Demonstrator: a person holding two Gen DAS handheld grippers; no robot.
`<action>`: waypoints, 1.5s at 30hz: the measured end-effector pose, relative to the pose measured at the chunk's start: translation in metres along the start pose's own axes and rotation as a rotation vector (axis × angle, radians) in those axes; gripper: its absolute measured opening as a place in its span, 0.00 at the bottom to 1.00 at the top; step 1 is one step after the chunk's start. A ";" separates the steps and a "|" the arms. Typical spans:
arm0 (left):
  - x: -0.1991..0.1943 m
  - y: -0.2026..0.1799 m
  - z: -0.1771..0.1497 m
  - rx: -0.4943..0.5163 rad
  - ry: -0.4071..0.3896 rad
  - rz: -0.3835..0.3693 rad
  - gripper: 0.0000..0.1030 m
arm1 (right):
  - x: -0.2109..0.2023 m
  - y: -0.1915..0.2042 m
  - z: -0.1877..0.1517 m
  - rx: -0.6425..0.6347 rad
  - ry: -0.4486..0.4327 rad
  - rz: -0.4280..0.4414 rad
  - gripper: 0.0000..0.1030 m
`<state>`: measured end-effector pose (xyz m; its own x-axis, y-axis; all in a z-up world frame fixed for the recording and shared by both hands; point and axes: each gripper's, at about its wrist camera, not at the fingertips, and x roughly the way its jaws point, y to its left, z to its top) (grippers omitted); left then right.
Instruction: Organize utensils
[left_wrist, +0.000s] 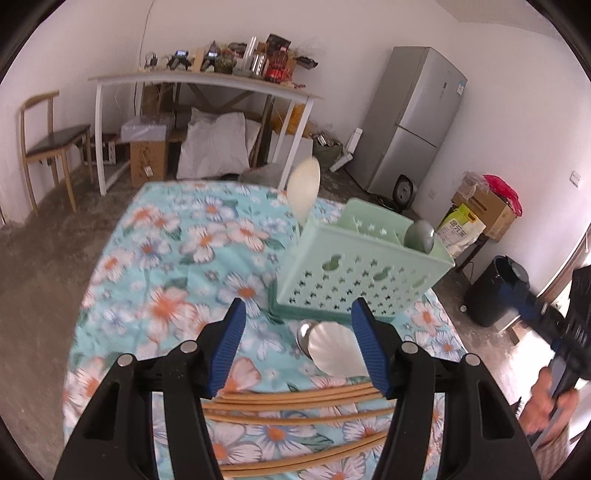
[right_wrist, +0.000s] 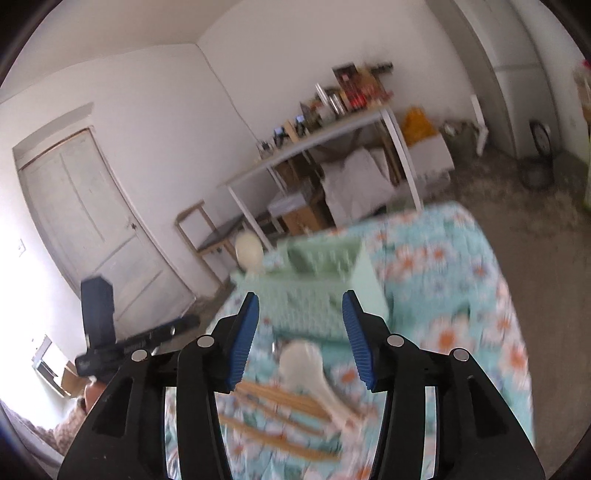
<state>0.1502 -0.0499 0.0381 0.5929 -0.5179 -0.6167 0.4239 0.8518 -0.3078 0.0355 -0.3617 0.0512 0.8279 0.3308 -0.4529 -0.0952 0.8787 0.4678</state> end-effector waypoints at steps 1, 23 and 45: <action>0.003 0.001 -0.001 -0.006 0.008 -0.010 0.52 | 0.004 0.000 -0.008 0.007 0.023 -0.013 0.45; 0.116 0.016 -0.017 -0.238 0.293 -0.131 0.17 | 0.028 -0.009 -0.047 0.026 0.157 -0.023 0.45; 0.060 0.013 -0.006 -0.157 0.116 -0.078 0.00 | 0.036 0.006 -0.054 -0.035 0.181 -0.027 0.45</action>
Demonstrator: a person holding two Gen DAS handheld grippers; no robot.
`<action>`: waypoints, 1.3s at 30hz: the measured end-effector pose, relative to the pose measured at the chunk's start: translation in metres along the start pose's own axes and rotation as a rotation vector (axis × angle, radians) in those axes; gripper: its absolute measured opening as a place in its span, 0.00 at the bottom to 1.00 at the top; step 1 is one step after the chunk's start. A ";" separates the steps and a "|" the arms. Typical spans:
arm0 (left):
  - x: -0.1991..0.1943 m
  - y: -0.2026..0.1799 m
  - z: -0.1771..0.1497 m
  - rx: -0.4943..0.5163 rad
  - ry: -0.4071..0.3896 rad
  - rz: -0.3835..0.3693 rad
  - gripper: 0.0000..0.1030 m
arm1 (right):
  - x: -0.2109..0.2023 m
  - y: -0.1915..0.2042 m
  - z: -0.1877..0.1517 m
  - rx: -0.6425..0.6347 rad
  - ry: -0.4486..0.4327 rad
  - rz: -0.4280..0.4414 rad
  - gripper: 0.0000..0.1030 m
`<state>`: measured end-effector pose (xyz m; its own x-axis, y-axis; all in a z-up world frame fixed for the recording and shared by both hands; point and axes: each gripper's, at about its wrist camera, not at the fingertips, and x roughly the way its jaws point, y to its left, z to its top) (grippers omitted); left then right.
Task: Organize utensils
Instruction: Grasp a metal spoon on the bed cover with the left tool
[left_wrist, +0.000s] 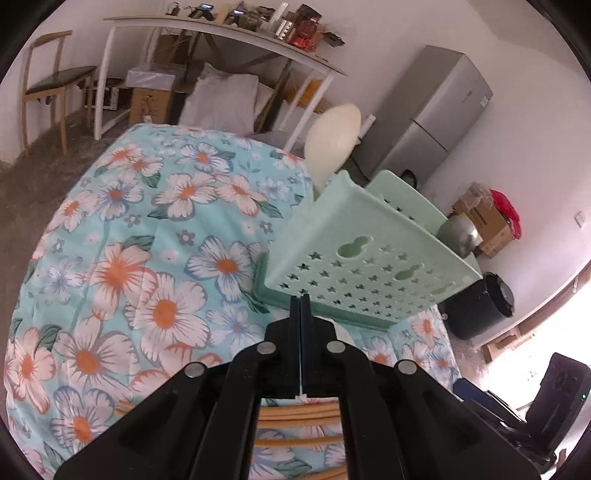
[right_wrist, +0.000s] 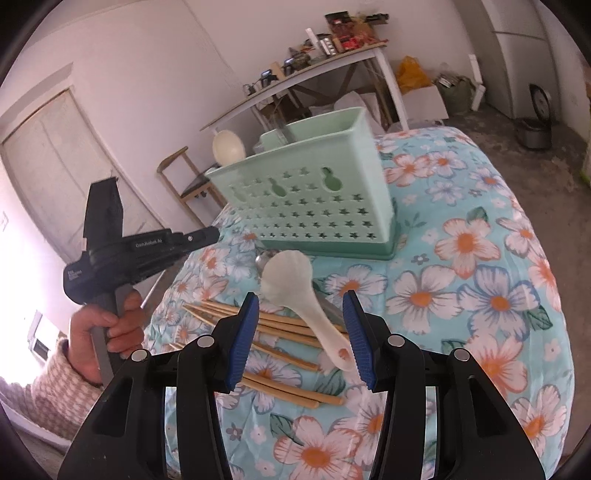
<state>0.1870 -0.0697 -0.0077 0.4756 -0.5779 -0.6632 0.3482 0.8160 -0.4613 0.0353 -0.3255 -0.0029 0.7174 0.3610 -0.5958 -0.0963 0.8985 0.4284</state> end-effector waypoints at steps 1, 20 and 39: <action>0.004 -0.001 -0.001 0.004 0.025 -0.015 0.00 | 0.002 0.003 0.000 -0.006 0.006 0.005 0.45; 0.080 0.046 -0.002 -0.301 0.255 -0.169 0.22 | -0.009 0.004 -0.005 0.002 0.006 -0.028 0.45; 0.098 0.052 0.006 -0.339 0.217 -0.173 0.13 | -0.009 0.005 -0.011 0.013 0.021 -0.015 0.45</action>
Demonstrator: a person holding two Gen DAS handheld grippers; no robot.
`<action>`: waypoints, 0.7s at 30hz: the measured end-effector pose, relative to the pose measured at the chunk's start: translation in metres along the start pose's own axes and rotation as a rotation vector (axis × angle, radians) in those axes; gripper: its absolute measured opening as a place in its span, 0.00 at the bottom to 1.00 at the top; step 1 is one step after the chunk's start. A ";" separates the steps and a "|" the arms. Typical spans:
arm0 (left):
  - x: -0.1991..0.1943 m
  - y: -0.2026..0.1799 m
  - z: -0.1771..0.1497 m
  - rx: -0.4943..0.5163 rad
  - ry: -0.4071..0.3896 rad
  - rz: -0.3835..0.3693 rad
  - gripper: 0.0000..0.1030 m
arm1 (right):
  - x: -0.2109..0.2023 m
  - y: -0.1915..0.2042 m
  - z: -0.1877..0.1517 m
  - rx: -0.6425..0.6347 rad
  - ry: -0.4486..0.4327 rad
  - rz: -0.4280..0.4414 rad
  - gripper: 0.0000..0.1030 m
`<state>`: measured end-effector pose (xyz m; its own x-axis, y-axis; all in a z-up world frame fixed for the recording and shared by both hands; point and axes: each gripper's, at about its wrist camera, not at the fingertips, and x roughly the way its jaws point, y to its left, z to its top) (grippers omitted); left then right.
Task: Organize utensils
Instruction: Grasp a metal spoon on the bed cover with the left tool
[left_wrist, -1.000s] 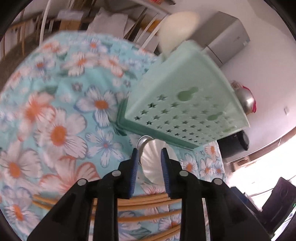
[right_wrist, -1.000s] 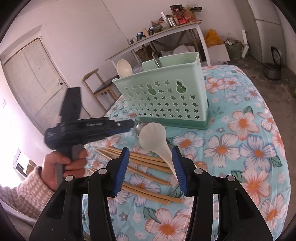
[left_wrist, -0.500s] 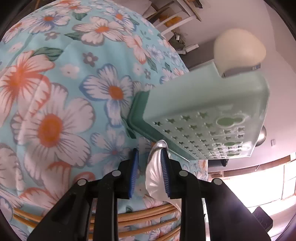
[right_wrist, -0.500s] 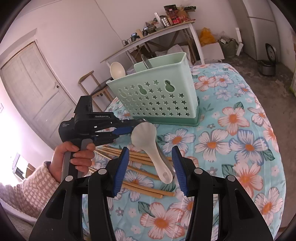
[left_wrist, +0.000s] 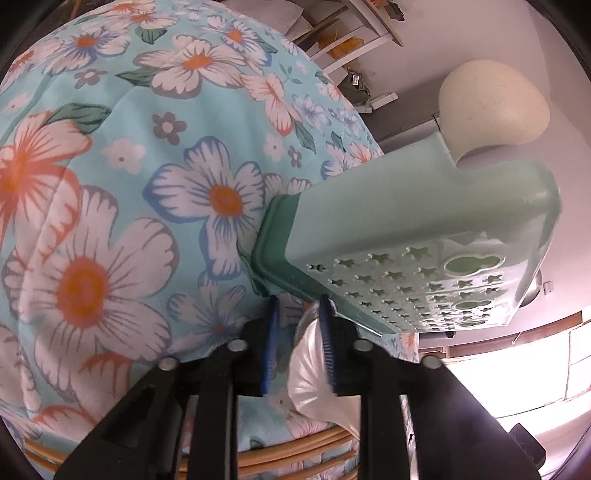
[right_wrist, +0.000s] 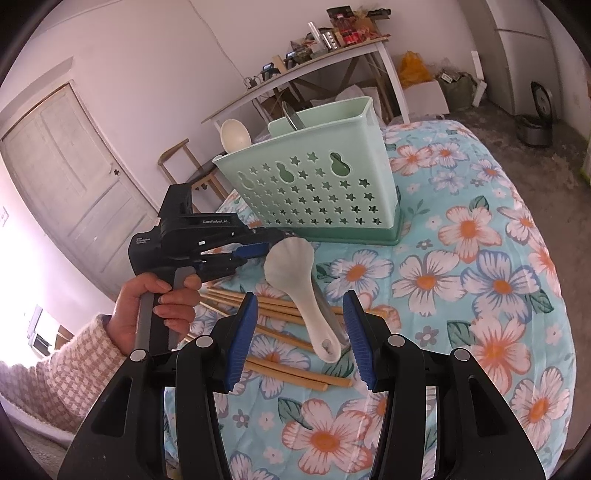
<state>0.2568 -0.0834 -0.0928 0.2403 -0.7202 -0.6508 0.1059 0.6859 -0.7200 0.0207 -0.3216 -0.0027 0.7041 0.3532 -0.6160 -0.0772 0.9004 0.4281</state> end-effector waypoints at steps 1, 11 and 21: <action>0.002 -0.001 0.001 0.002 -0.001 0.003 0.09 | 0.000 0.000 0.000 0.000 0.001 0.000 0.45; -0.033 -0.013 -0.011 0.064 -0.115 0.063 0.02 | 0.000 0.002 -0.001 -0.001 0.002 0.000 0.45; -0.093 -0.017 -0.037 0.113 -0.255 0.140 0.02 | 0.009 0.017 0.003 -0.061 0.016 -0.005 0.45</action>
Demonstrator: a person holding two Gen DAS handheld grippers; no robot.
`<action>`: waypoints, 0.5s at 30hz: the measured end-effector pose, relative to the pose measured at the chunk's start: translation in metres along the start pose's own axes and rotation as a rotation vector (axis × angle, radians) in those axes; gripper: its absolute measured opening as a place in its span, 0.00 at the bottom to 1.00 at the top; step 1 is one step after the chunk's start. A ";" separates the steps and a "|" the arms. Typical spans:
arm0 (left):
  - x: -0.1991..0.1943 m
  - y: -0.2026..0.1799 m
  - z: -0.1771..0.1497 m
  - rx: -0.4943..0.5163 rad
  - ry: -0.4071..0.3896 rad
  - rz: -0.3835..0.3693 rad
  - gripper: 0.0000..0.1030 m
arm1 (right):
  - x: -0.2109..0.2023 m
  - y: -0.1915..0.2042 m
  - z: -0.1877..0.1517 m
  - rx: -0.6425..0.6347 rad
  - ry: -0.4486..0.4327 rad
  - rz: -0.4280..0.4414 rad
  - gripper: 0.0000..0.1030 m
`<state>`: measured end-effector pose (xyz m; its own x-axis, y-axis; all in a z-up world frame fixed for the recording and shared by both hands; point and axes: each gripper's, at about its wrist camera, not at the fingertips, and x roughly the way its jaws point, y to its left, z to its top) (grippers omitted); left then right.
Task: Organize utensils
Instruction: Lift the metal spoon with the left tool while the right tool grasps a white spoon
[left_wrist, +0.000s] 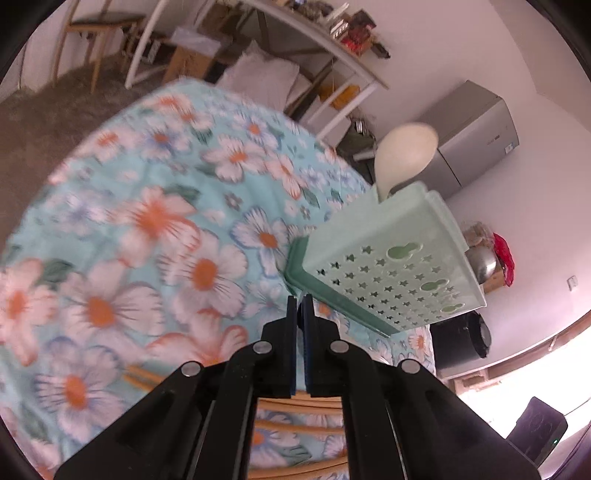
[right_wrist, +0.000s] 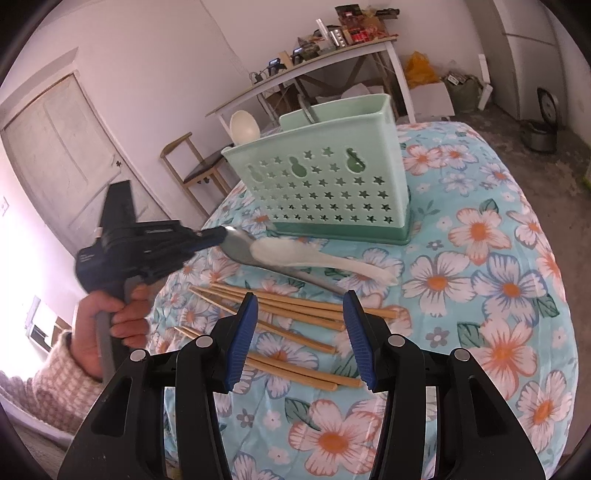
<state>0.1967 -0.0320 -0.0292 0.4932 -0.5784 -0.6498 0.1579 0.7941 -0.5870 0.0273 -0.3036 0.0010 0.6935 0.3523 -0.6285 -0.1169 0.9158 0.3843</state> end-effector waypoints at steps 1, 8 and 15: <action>-0.007 0.000 -0.001 0.014 -0.017 0.016 0.02 | 0.002 0.003 0.001 -0.013 0.002 -0.002 0.45; -0.041 0.010 0.002 0.044 -0.117 0.102 0.02 | 0.025 0.042 0.014 -0.248 0.007 -0.069 0.45; -0.089 0.027 0.018 0.041 -0.264 0.162 0.02 | 0.059 0.066 0.021 -0.449 0.029 -0.145 0.45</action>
<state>0.1727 0.0445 0.0213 0.7192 -0.3796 -0.5819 0.0908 0.8817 -0.4630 0.0753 -0.2263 0.0040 0.7061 0.2137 -0.6751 -0.3207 0.9465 -0.0359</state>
